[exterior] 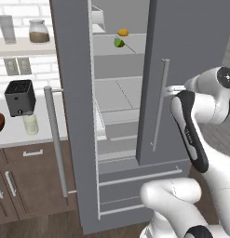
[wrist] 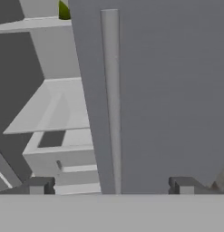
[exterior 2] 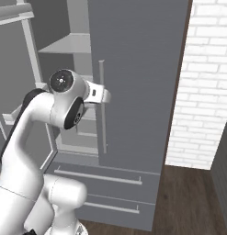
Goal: Grab a lemon wedge from the fridge and one ice cube from the ice bowl, and put them in the glass of lemonade.
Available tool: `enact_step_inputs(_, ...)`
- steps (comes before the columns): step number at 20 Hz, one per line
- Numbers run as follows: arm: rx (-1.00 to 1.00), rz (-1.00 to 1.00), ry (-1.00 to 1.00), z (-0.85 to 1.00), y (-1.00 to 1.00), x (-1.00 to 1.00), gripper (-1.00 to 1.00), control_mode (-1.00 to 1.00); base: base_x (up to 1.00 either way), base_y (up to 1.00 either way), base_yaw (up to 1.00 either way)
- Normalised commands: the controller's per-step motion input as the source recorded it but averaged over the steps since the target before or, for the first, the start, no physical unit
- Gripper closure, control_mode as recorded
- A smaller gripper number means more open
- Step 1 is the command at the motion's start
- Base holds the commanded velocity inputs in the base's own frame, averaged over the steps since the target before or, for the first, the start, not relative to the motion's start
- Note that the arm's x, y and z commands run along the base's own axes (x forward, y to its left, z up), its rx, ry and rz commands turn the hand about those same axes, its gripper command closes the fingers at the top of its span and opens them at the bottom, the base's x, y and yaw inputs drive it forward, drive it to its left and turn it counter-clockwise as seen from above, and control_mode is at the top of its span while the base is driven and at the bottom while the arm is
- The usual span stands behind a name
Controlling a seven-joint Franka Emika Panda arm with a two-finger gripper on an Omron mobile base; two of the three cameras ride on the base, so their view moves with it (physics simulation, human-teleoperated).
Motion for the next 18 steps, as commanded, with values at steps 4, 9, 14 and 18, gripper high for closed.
enact_step_inputs(4, 0.00, 0.00, -0.07, -0.16, -0.04, 0.78, -1.00, -1.00, 0.00, 0.00, 0.00)
enact_step_inputs(9, 0.00, 0.00, -0.12, -0.17, -0.10, 0.68, -1.00, -1.00, 0.00, 0.00, 0.00)
enact_step_inputs(14, 0.00, 0.00, -0.03, -0.16, -0.05, 0.69, -1.00, -1.00, 0.00, 0.00, 0.00)
enact_step_inputs(18, 0.00, 0.00, 0.00, -0.19, 0.00, 0.83, -1.00, -1.00, 0.00, 0.00, 0.00)
